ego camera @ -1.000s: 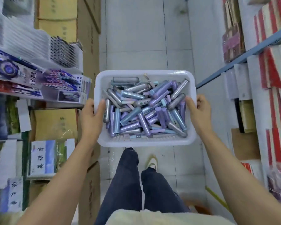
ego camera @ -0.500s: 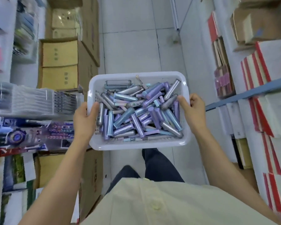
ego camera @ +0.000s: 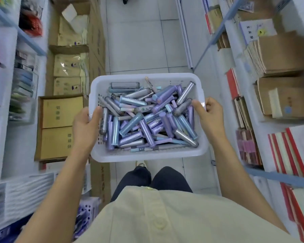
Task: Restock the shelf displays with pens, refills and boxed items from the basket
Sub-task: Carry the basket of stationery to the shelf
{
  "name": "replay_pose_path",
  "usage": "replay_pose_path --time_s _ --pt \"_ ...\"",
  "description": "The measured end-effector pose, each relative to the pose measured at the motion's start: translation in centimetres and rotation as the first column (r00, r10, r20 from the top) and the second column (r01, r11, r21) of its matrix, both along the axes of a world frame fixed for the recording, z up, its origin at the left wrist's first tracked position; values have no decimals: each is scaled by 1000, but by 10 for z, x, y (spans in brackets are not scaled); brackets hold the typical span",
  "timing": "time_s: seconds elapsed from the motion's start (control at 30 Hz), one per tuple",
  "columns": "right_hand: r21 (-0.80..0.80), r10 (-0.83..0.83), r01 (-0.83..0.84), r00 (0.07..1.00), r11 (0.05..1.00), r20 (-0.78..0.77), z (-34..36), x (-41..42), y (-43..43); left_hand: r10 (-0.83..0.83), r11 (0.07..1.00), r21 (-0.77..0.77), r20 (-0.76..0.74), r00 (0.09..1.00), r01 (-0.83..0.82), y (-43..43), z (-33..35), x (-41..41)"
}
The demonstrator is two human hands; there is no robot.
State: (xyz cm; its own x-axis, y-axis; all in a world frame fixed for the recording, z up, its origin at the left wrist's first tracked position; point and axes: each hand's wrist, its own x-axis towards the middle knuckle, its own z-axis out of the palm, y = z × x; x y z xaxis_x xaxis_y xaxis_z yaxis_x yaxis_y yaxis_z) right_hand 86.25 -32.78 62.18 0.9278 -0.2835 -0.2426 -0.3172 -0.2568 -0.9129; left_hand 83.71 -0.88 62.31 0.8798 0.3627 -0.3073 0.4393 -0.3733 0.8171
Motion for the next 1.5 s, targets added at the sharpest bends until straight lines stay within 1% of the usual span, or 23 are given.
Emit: replay_pose_path --time_s 0.13,0.23,0.4,0.67,0.83,0.93,1.13,1.3,1.4,1.5 --pt "-4 -33 33 999 999 4 9 99 15 -35 999 -12 36 999 35 16 12 106" --pt "-23 -39 39 999 999 22 10 178 22 -34 999 -34 27 999 35 23 14 187" --pt "-32 12 -11 999 999 37 9 317 33 16 998 -55 60 998 -13 33 11 315" --pt "-26 23 -22 1000 999 5 21 522 57 30 1000 2 66 997 -30 54 21 519" --pt "-34 -37 39 998 999 46 22 632 62 -50 998 -20 70 996 52 59 26 650" --pt "-49 -58 60 998 997 38 26 705 56 -100 995 -17 100 990 103 53 33 735" --pt "-95 -70 76 995 993 65 28 848 23 -99 995 -17 78 992 100 20 35 885" --pt "-154 -55 65 996 986 69 32 962 2 -85 994 -58 94 992 91 -3 32 994" --pt "-147 -66 72 997 987 51 30 1021 -5 -98 994 -40 85 991 102 -9 32 1056" --pt "-129 -81 85 996 988 38 22 1082 -8 -112 992 -52 86 990 117 -11 29 1124"
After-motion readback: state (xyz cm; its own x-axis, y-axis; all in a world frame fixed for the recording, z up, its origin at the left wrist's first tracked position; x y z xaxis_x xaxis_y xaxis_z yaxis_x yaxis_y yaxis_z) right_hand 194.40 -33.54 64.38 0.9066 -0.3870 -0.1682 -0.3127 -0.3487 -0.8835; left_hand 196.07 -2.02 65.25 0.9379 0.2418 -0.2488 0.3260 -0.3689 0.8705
